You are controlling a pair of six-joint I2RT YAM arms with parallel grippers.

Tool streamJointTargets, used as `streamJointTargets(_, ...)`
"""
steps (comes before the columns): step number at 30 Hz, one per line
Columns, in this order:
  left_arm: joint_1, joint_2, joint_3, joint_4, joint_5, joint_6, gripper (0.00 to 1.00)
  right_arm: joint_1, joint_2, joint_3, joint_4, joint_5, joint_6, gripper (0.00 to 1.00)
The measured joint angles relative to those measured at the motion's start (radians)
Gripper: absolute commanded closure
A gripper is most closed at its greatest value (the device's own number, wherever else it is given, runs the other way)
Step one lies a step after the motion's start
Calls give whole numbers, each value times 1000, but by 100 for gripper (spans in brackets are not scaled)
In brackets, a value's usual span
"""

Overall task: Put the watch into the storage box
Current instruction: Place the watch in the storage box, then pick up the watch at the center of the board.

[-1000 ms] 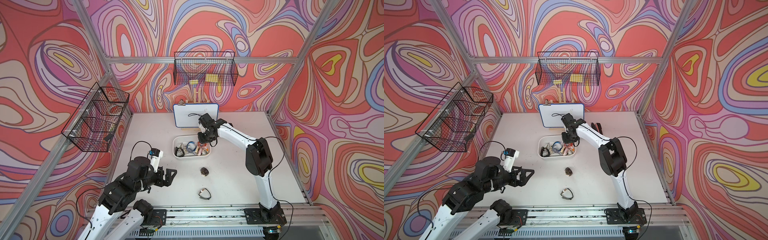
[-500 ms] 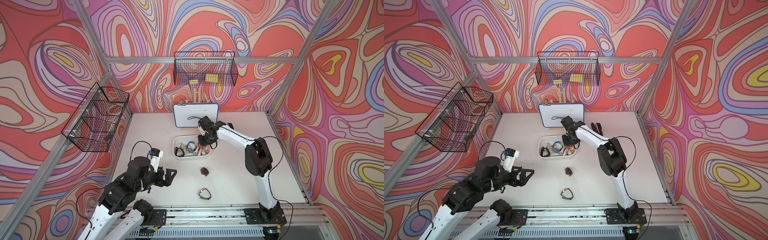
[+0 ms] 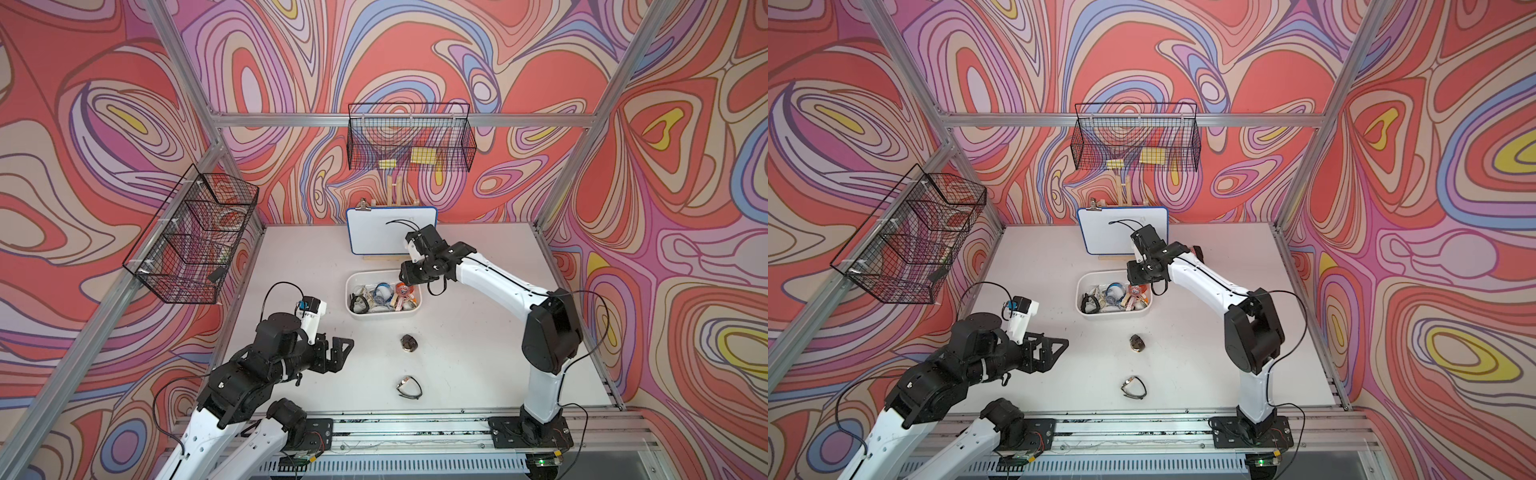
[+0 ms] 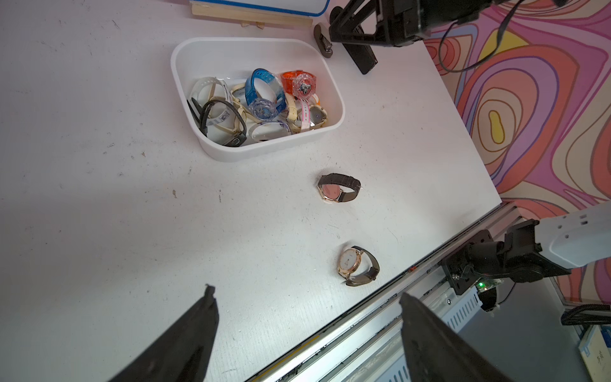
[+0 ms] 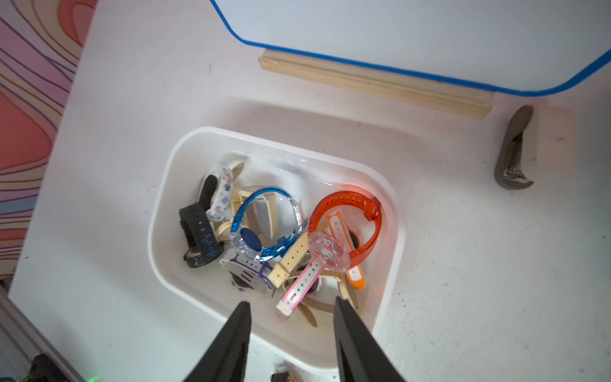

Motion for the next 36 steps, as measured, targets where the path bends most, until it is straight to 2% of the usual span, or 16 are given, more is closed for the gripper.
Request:
streamJointTargets(4,-7,18,0,0,24,0,9,0,-143,-169,63,-87,34,54)
streamJointTargets(10,-68,34,-13,19,66,0,9,0,-375,-560,178,-254,75,54)
streamJointTargets(12,-109,48,-13,24,66,-1,9,0,-430,-684,229,-299,90,54)
streamJointTargets(16,-220,84,-13,29,15,-13,9,0,-469,-830,324,-355,104,54)
streamJointTargets(20,-348,127,-13,40,-65,-34,9,0,-443,-868,415,-398,90,54)
streamJointTargets(24,-425,160,-13,61,-124,-52,9,-7,-373,-868,502,-443,64,54)
streamJointTargets(30,-472,189,-13,69,-190,-69,9,-16,-289,-868,569,-498,31,55)
streamJointTargets(36,-479,190,-13,72,-220,-79,8,-21,-247,-868,615,-535,9,58)
